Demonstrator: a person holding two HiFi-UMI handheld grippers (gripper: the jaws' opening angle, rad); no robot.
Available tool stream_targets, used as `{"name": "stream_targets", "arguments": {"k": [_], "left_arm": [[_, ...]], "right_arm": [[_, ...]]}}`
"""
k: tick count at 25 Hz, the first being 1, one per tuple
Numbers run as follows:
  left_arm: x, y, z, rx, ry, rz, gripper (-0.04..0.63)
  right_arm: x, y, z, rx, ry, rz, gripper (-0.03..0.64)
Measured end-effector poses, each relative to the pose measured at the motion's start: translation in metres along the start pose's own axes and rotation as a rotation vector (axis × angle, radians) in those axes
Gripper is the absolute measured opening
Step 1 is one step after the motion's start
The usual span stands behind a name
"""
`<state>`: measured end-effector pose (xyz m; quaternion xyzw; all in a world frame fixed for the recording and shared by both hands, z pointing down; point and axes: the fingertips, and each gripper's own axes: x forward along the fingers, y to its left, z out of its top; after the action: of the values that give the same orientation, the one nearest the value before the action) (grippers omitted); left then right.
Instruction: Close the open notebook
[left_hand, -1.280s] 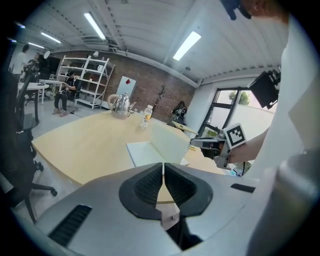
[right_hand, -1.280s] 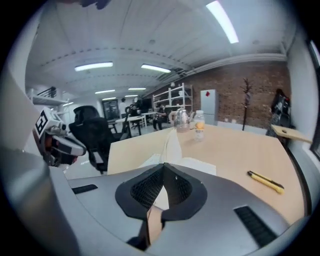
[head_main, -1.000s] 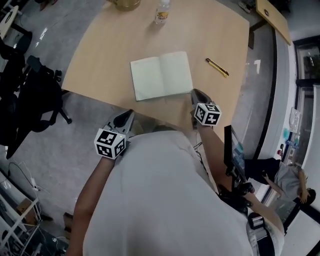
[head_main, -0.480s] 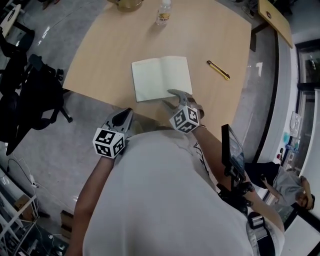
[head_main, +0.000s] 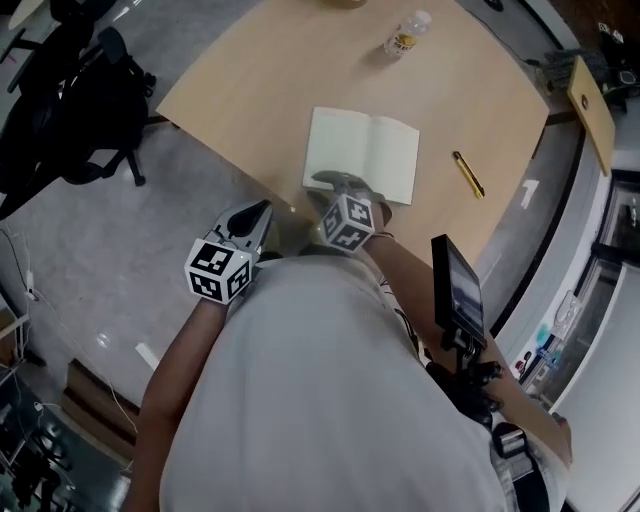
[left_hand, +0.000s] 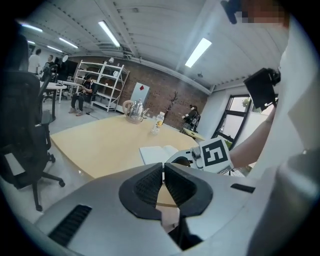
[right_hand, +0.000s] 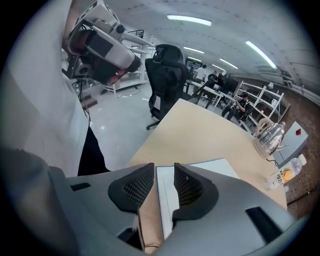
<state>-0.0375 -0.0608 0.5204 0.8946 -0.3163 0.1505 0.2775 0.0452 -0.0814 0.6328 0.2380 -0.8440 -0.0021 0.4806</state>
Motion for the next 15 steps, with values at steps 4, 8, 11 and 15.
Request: {"name": "stream_targets", "arguments": {"k": [4, 8, 11, 15], "left_arm": [[-0.014, 0.013, -0.004, -0.042, -0.027, 0.046, 0.017], [-0.029, 0.031, -0.008, -0.094, -0.056, 0.092, 0.017], [-0.038, 0.042, -0.011, -0.124, -0.074, 0.115, 0.017], [-0.042, 0.048, -0.013, -0.139, -0.082, 0.127, 0.017]], "right_arm": [[0.019, 0.003, -0.003, -0.012, 0.064, 0.033, 0.121], [0.034, 0.005, -0.004, -0.007, 0.115, 0.048, 0.107], [0.042, 0.004, -0.007, -0.020, 0.159, 0.041, 0.086], [0.046, 0.008, -0.010, -0.053, 0.185, 0.049, 0.072]]}}
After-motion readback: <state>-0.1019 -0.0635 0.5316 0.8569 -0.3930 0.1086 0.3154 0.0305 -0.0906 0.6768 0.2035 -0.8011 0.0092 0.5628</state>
